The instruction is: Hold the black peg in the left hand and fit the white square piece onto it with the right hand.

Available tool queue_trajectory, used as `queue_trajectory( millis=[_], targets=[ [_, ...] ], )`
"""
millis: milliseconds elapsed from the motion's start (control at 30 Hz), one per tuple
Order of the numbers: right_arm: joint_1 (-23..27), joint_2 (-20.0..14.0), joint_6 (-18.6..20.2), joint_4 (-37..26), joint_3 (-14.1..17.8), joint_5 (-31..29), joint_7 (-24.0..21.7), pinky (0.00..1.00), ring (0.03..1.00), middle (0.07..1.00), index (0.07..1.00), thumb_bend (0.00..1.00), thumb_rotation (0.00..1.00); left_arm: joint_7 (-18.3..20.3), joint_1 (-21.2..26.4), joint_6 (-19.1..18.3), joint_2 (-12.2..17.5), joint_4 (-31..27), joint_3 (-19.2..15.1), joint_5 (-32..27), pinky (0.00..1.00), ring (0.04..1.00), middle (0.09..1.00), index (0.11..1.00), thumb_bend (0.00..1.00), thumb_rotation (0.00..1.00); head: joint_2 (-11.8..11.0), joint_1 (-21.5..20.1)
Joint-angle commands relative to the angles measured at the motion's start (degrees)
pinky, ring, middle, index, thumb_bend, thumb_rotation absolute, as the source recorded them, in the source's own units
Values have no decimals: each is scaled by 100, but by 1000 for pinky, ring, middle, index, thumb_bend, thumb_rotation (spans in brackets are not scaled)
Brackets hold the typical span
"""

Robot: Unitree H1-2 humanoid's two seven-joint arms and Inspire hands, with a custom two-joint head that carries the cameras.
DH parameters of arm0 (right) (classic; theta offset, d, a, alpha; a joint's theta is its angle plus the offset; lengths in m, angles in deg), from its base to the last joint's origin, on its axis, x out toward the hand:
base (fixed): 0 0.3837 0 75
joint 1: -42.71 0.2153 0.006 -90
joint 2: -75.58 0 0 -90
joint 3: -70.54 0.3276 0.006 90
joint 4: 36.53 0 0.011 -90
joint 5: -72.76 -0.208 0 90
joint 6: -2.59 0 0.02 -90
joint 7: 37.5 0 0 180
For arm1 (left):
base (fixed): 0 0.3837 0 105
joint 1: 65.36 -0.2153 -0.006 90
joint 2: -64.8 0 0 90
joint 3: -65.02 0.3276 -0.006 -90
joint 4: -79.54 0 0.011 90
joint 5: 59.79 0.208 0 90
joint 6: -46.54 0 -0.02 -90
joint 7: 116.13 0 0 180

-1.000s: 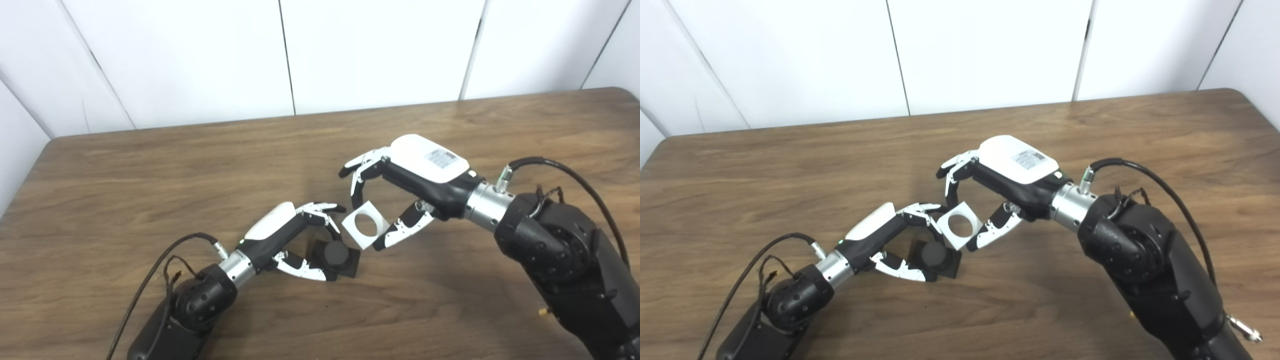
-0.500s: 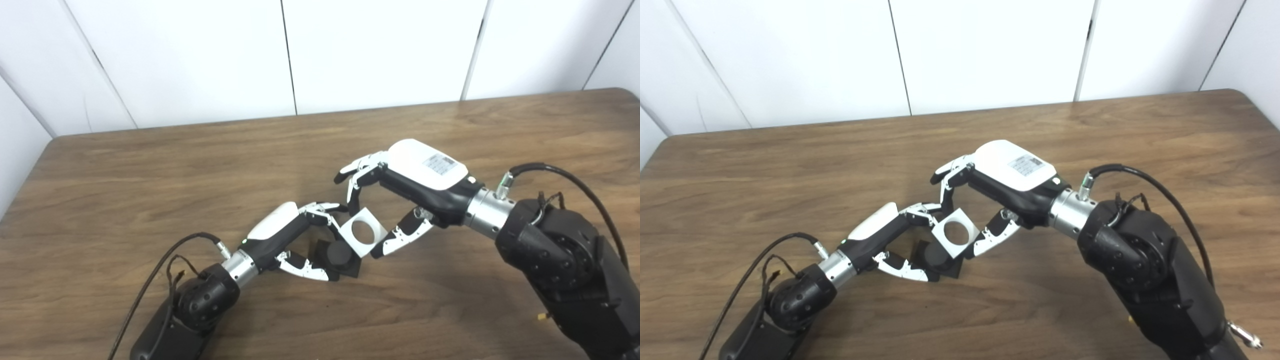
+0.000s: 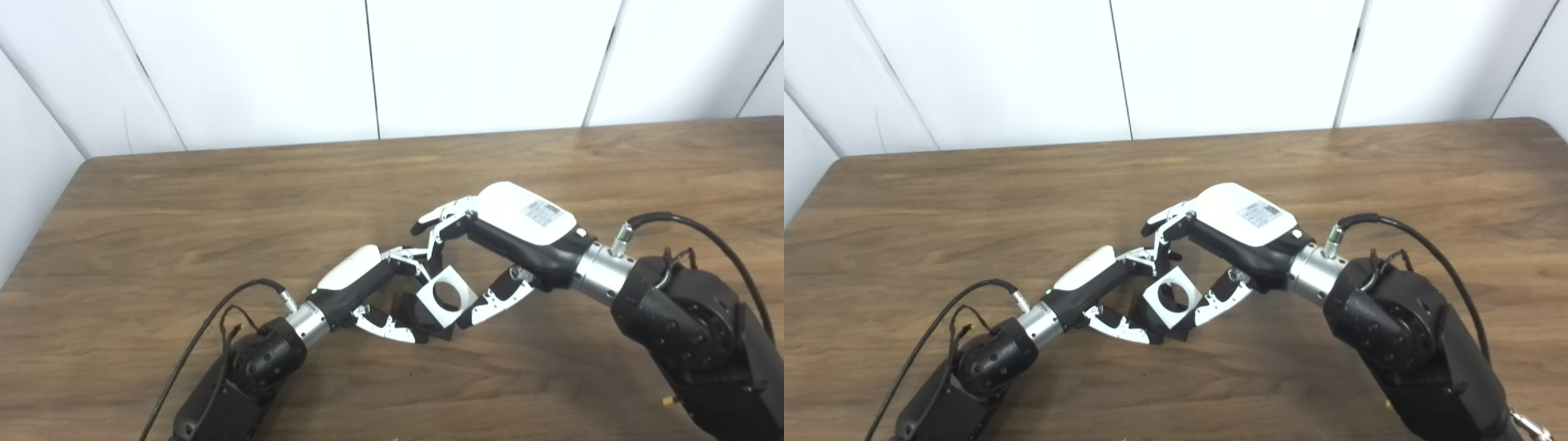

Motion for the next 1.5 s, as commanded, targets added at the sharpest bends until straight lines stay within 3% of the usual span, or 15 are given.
queue_trajectory(
  millis=[0,467,1467],
  targets=[
    [272,31,-177,-10,19,-27,33,807,816,800,480,512,146,373,-196,-363,-24,122,242,216,916,910,897,493,513,80,7,7],
    [302,119,-188,206,-18,-20,26,802,811,800,480,512,146,414,-212,-546,-50,-2,269,206,921,910,897,493,514,77,67,95],
    [148,262,-324,597,-17,-8,153,777,799,795,479,514,145,372,-246,-554,-79,-36,272,256,927,912,899,493,514,79,81,201]
  ],
)
